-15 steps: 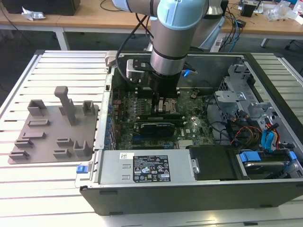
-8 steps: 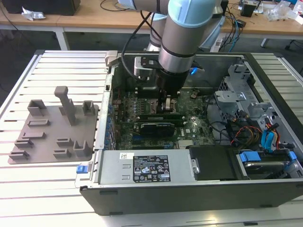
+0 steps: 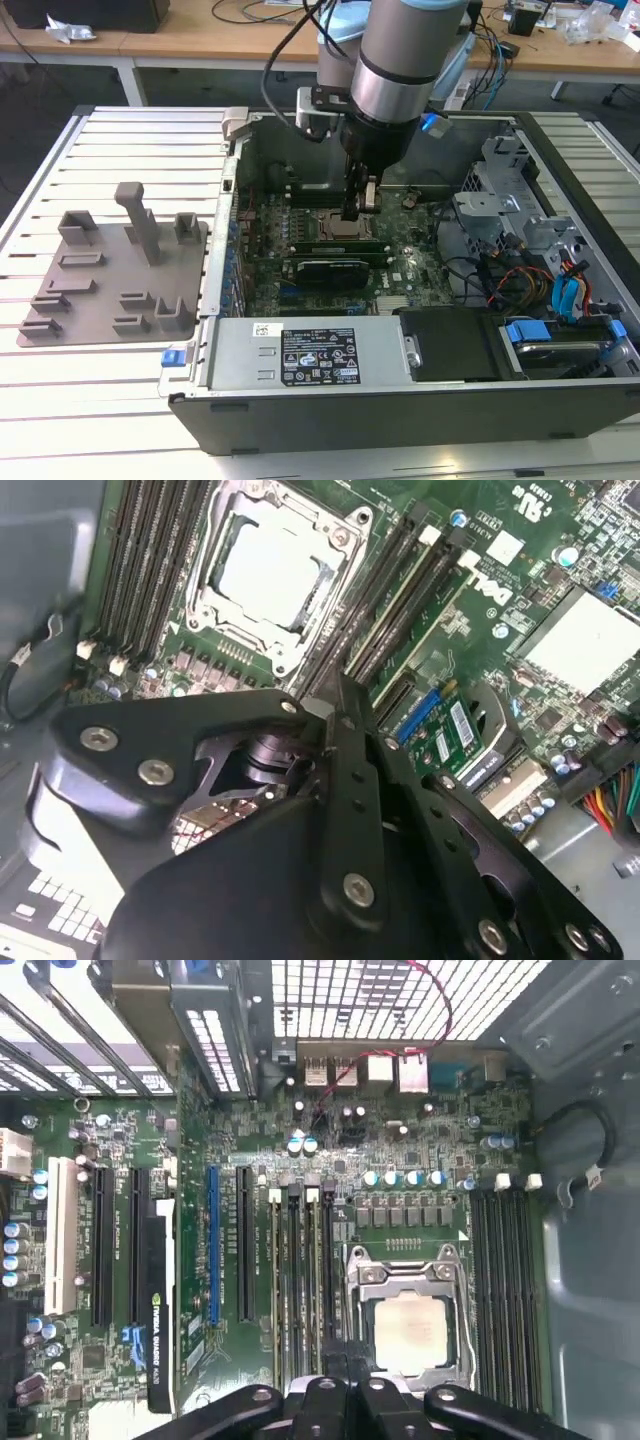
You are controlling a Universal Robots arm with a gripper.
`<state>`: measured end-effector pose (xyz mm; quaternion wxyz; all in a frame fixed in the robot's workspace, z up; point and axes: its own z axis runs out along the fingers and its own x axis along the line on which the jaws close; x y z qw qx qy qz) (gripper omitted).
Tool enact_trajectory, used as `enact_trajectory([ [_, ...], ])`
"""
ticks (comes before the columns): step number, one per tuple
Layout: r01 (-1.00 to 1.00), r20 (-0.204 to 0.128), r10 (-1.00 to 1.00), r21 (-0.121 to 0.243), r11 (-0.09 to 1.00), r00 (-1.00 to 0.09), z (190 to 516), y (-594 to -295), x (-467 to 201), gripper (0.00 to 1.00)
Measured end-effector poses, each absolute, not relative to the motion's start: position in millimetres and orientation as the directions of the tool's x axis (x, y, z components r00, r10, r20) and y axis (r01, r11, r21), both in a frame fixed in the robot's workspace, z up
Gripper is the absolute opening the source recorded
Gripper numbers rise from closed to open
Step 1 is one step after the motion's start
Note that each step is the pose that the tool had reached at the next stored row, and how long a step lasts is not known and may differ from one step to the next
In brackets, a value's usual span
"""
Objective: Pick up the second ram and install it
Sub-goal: 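Press down the second ram until it locks into place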
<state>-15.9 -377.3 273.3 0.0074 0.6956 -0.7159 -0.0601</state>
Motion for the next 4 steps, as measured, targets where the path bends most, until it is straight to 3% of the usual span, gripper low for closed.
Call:
enact_trajectory([
  [4,-0.995,-0.073,-0.997,0.097,0.025,-0.032,273.4,-377.3,-16.0,0.10],
])
